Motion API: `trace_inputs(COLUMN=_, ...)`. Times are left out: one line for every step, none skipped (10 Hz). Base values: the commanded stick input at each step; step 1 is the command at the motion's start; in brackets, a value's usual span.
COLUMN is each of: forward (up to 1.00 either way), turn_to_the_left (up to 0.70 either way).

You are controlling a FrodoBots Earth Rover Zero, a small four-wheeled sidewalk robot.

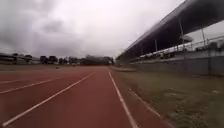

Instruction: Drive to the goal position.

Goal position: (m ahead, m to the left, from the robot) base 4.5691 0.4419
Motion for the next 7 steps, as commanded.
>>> trace_inputs(forward=0.70, turn_to_the_left=0.35)
trace_inputs(forward=0.70, turn_to_the_left=0.34)
trace_inputs(forward=0.70, turn_to_the_left=0.16)
trace_inputs(forward=0.70, turn_to_the_left=0.00)
trace_inputs(forward=0.70, turn_to_the_left=0.00)
trace_inputs(forward=0.70, turn_to_the_left=0.00)
trace_inputs(forward=0.70, turn_to_the_left=0.00)
